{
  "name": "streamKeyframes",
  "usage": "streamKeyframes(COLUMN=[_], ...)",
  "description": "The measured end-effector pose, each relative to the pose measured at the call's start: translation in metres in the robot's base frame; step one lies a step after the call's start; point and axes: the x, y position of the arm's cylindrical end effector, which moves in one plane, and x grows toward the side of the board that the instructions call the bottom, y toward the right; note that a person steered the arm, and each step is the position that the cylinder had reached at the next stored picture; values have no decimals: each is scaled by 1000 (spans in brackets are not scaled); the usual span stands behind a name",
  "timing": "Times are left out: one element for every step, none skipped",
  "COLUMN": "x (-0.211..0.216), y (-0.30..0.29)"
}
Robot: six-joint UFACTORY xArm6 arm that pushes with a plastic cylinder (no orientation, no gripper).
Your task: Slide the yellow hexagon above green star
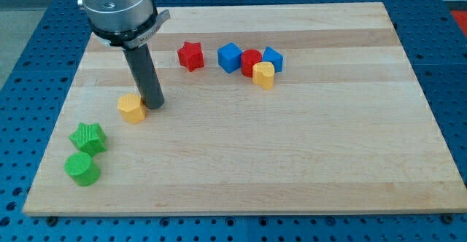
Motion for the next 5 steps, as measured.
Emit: streamKeyframes(x=[0,0,6,12,12], y=[-6,-6,-6,-6,-14])
